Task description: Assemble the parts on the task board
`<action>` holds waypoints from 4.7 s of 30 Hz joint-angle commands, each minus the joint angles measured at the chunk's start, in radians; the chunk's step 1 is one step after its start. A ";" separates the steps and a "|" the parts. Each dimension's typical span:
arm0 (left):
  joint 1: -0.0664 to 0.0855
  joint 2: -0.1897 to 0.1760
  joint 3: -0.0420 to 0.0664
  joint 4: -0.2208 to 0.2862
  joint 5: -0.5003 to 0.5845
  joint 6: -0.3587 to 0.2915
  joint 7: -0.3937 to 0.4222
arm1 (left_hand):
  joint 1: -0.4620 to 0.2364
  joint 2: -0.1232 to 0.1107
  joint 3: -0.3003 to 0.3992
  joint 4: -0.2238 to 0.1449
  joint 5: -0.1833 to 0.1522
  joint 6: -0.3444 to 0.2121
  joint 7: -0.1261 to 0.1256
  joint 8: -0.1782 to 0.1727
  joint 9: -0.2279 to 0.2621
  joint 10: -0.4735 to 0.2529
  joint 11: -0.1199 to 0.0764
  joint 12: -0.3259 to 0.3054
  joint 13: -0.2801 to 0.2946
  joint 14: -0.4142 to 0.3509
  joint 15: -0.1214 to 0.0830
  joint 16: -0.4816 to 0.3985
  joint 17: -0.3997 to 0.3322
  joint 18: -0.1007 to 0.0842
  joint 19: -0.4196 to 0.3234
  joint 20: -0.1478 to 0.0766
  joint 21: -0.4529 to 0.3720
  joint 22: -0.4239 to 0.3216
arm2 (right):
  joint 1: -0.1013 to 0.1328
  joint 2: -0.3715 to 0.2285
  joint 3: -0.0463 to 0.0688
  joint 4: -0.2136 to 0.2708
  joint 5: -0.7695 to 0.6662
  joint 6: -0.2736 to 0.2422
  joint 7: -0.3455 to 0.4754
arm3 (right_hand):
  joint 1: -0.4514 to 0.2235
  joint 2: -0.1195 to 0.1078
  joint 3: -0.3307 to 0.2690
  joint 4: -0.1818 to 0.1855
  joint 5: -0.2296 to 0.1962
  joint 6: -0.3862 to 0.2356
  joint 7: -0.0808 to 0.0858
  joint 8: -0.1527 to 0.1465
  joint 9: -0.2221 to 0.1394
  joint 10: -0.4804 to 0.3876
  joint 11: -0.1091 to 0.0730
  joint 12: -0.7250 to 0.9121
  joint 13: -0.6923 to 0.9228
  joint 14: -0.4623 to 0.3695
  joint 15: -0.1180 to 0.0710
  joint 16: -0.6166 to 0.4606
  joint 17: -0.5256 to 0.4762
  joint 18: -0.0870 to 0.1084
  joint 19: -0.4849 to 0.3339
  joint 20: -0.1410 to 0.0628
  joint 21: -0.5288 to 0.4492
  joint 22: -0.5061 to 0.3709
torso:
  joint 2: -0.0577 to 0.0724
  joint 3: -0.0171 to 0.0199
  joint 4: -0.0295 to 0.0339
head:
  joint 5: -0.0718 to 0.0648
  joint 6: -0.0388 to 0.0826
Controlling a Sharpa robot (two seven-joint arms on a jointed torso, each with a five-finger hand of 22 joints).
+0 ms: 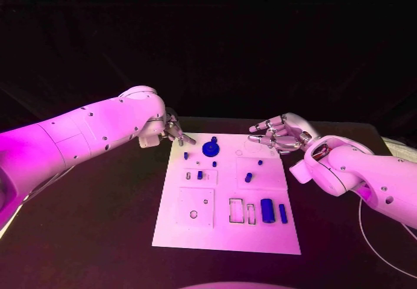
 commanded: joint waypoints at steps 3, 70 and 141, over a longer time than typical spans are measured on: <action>-0.007 0.022 -0.003 -0.035 -0.030 0.056 0.033 | -0.004 0.013 -0.007 -0.001 -0.004 0.012 0.000 -0.001 -0.002 0.008 -0.002 0.010 0.004 0.107 0.004 0.003 0.263 0.000 0.018 0.003 0.003 0.106 | -0.001 0.002 0.000 0.003 -0.002 0.003 0.016 | -0.008 0.005 -0.005 0.000 0.005 0.000 -0.004 0.004 0.001 -0.006 0.003 -0.002 -0.002 0.035 0.005 -0.007 -0.002 0.020 -0.003 0.000 -0.007 -0.002 | 0.001 0.0000 -0.0009 | 0.004 -0.005; -0.031 0.038 -0.007 -0.051 0.021 0.079 0.007 | 0.275 0.148 0.156 -0.088 0.017 0.027 -0.032 0.009 0.017 0.031 -0.032 0.037 0.024 0.107 -0.022 0.003 0.263 -0.005 0.031 -0.019 0.017 0.132 | -0.001 0.009 0.000 -0.003 -0.002 0.012 0.019 | -0.006 0.010 -0.008 0.000 0.021 0.000 -0.004 0.004 0.001 -0.006 0.003 0.001 -0.003 0.036 0.004 -0.007 0.000 0.021 -0.003 -0.001 -0.009 -0.004 | -0.001 0.0009 0.0003 | 0.002 -0.018; -0.110 -0.213 -0.034 0.376 -0.053 -0.016 0.063 | 0.036 -0.075 0.802 -0.250 0.154 0.053 -0.032 0.055 0.091 0.081 -0.033 0.058 0.041 0.107 -0.018 0.003 0.263 -0.011 0.046 -0.019 0.032 0.163 | -0.012 0.006 -0.002 -0.011 -0.002 0.037 0.010 | -0.005 0.013 -0.009 0.000 0.023 0.001 -0.004 0.004 0.001 -0.004 0.003 0.004 -0.001 0.036 0.004 -0.006 0.002 0.020 -0.002 -0.001 -0.009 -0.004 | -0.001 0.0007 0.0010 | 0.013 -0.042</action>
